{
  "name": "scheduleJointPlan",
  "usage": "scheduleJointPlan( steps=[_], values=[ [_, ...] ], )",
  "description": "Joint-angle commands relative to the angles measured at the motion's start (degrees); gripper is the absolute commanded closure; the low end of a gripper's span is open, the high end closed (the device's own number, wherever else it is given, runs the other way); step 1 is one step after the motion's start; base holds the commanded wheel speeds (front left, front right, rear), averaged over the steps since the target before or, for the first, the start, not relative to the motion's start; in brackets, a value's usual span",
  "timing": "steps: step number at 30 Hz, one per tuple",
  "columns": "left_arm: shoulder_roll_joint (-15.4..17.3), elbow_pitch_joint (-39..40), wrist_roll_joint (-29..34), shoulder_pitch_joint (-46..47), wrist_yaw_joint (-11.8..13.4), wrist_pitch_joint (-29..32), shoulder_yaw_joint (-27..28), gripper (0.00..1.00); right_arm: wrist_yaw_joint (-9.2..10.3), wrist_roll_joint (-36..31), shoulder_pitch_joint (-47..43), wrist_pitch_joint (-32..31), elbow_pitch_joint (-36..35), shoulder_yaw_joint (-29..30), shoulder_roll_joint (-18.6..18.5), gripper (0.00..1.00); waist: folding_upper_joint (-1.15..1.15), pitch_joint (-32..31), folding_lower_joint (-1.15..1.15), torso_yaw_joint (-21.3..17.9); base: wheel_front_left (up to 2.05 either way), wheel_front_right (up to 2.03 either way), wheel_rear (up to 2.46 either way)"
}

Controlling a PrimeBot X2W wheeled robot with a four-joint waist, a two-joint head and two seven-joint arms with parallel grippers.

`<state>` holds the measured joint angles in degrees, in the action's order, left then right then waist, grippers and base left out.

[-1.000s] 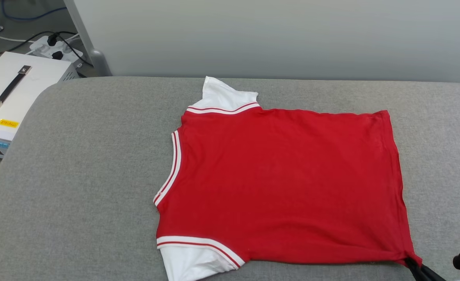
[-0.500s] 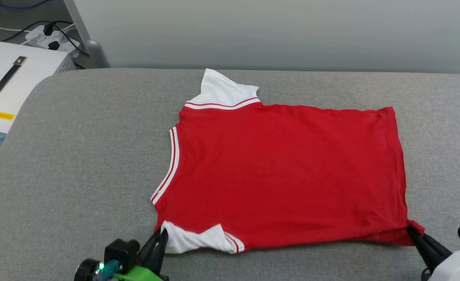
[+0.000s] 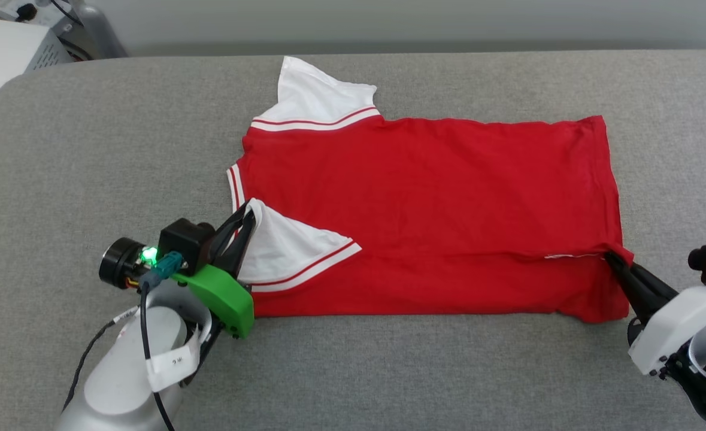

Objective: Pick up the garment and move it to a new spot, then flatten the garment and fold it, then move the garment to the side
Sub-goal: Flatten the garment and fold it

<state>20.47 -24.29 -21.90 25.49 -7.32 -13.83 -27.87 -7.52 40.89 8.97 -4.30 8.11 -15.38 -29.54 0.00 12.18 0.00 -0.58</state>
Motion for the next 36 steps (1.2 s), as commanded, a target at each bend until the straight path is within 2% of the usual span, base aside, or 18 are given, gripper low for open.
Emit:
scheduleJointPlan(
  steps=[1, 11, 19, 25, 26, 27, 28, 29, 36],
  values=[
    [0.6, -1.4, -1.0, 2.5, -0.2, -0.2, -0.9, 1.00, 0.03, 0.4, 2.3, -0.5, 0.8, -0.7, -0.2, 1.00, 0.00, 2.7, 0.00, -1.5, 0.00, 0.00, 0.00],
    [0.6, -15.0, -6.5, 12.2, -0.2, -1.0, -5.3, 1.00, 0.03, 2.8, 11.6, -0.4, 9.6, -4.9, -0.3, 1.00, 0.00, 7.0, 0.00, -1.9, 0.00, 0.00, 0.00],
    [-0.5, -22.9, -10.2, 12.9, -0.2, -1.1, -9.1, 1.00, 0.03, 4.5, 15.6, 1.0, 15.5, -10.4, 0.3, 1.00, 0.00, 8.6, 0.00, -2.1, 0.00, 0.00, 0.00],
    [-1.2, -25.0, -12.3, 12.6, -0.2, -1.2, -11.5, 1.00, 0.03, 5.0, 16.8, 3.4, 17.8, -13.6, -0.3, 1.00, 0.00, 7.8, 0.00, -1.6, 0.00, 0.00, 0.00],
    [-1.1, -25.0, -12.7, 12.6, -0.2, -1.2, -11.7, 0.87, 0.03, 5.0, 16.7, 3.9, 17.9, -13.9, -0.5, 1.00, 0.00, 7.4, 0.00, -1.6, 0.00, 0.00, 0.00],
    [-0.9, -25.1, -12.9, 12.7, -0.2, -1.2, -11.8, 0.26, 0.03, 5.1, 16.5, 4.5, 17.9, -14.2, -0.8, 0.66, 0.00, 6.8, 0.00, -1.4, 0.00, 0.00, 0.00],
    [-0.8, -25.1, -13.1, 12.8, -0.2, -1.2, -11.9, 0.00, 0.03, 5.4, 16.3, 4.9, 17.8, -14.3, -1.0, 0.37, 0.00, 6.3, 0.00, -1.2, 0.00, 0.00, 0.00],
    [-0.6, -24.6, -13.2, 12.9, -0.2, -1.2, -12.0, 0.00, 0.03, 5.6, 15.9, 5.4, 17.6, -14.4, -1.3, 0.00, 0.00, 5.6, 0.00, -1.0, 0.00, 0.00, 0.00],
    [3.4, -20.7, -13.9, 15.1, -0.2, -0.9, -14.0, 0.00, 0.03, 6.1, 12.3, 7.8, 14.6, -13.5, -3.4, 0.00, 0.00, 1.1, 0.00, 0.5, 0.00, 0.00, 0.00]
  ],
)
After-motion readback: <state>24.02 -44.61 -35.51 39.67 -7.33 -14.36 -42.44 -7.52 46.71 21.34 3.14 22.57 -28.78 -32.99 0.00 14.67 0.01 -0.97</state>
